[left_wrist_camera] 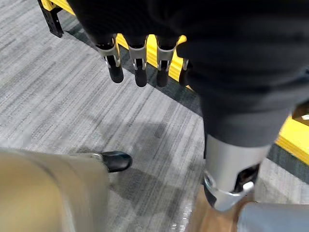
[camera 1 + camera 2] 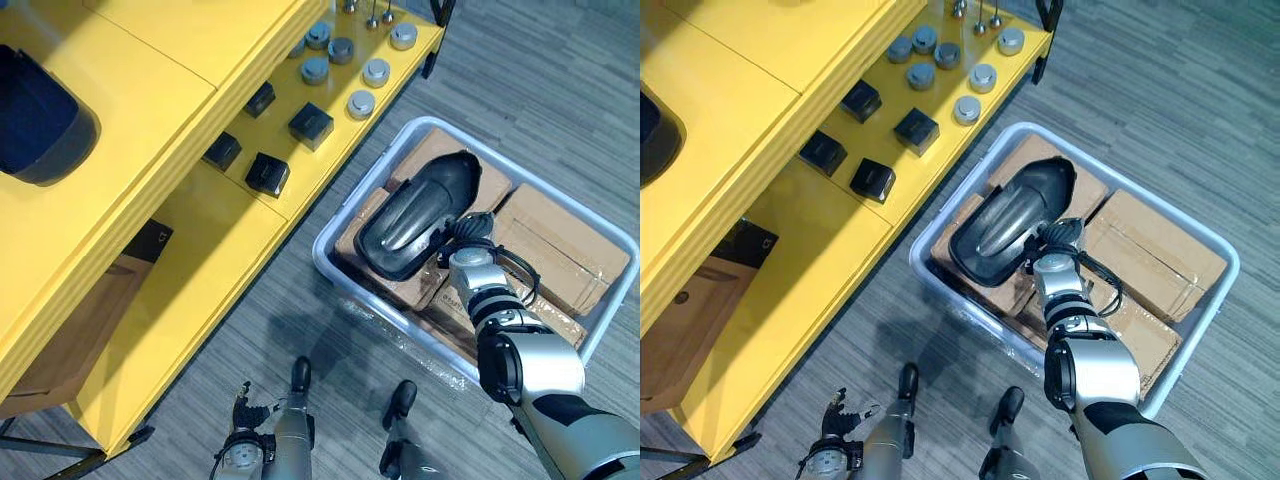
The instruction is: Walk over and take plastic housings, then place them on the shelf
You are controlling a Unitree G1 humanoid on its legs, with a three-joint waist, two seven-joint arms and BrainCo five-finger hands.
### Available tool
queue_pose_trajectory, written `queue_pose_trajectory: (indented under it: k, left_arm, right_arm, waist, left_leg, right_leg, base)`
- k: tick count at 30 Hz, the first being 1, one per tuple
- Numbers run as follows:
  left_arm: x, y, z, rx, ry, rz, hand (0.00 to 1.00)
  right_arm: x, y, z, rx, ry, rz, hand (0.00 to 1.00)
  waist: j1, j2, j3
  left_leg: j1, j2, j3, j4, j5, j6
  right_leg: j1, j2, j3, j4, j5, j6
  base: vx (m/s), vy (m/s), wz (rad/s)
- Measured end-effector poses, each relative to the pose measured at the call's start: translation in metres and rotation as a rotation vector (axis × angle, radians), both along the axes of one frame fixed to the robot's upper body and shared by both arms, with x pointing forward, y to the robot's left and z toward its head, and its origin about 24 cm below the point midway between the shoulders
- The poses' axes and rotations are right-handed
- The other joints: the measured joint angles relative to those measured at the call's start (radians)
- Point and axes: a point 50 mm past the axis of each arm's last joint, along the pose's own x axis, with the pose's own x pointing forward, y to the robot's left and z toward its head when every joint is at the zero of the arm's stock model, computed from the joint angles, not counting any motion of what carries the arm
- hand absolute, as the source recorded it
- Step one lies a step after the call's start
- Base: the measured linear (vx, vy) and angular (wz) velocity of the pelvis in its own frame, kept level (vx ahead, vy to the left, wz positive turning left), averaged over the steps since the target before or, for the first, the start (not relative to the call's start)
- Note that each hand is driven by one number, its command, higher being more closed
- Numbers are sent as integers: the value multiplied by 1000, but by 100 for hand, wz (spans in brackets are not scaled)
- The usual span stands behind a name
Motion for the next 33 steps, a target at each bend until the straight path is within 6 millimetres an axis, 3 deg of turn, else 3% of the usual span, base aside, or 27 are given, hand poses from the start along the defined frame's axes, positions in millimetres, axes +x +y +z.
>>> queue_pose_trajectory:
  k: [5,7,9,13,16,17,19,22,26,30,33]
  left_arm:
    - [13,-8,33,-42,-187,-15,0]
    - [20,-16,64,-67,-341,-46,0]
    - [23,-23,85,-83,-439,-76,0]
    - [32,-26,116,-99,-579,-109,0]
    - [51,-35,148,-112,-699,-175,0]
    - [54,-35,152,-113,-713,-181,0]
    - [77,-44,188,-123,-835,-238,0]
    - [88,-53,212,-113,-914,-268,0]
    - [90,-69,200,-127,-859,-302,0]
    - [80,-82,161,-147,-708,-325,0]
    - [62,-78,129,-155,-596,-301,0]
  right_arm:
    - [1,-4,20,-110,-59,20,100]
    - [-3,-12,38,-233,-135,17,100]
    - [-10,-17,44,-361,-179,20,100]
    - [-21,-5,42,-555,-226,83,100]
    - [-31,-4,19,-646,-190,134,100]
    - [-31,-3,18,-654,-189,139,0]
    - [-33,6,17,-643,-224,182,0]
    - [-32,29,8,-491,-255,250,0]
    - [-31,63,-10,-312,-261,330,0]
    - [-31,83,-33,-352,-184,419,0]
    - [-30,90,-31,-381,-201,474,0]
  waist:
    - [-20,-1,-1]
    - [-40,-3,-3]
    - [-52,-9,-25]
    - [-92,-36,-68]
    - [-119,-41,-119]
    - [-121,-41,-122]
    - [-130,-44,-129]
    - [-141,-53,-149]
    - [-139,-54,-156]
    - [-114,-53,-156]
    - [-104,-53,-155]
  left_leg:
    - [32,-3,6,-56,30,0]
    - [50,-3,7,-69,38,-1]
    - [63,-3,12,-84,41,-1]
    - [85,0,33,-101,43,-2]
    - [101,5,39,-122,46,-7]
    - [102,5,39,-123,47,-8]
    - [107,11,46,-125,50,-12]
    - [117,19,74,-128,51,-13]
    - [110,26,97,-128,53,-16]
    - [91,27,86,-128,57,-20]
    - [62,22,44,-127,65,-20]
  right_leg:
    - [6,-2,0,0,0,0]
    - [18,-2,0,0,0,0]
    - [24,-2,4,-4,0,0]
    - [30,2,24,-15,1,0]
    - [36,9,27,-23,1,0]
    - [36,9,27,-24,1,0]
    - [36,15,36,-24,4,-4]
    - [28,22,63,-29,10,-10]
    - [6,30,88,-30,19,-17]
    - [-5,32,77,-32,21,-20]
    - [-5,28,39,-36,21,-20]
  base:
    - [0,0,0]
    - [0,0,0]
    - [-8,18,-4]
    - [15,14,-15]
    - [13,9,-4]
    - [0,0,0]
    - [-19,1,-12]
    - [-26,6,-26]
    - [-30,3,-21]
    - [-37,2,8]
    - [-19,14,31]
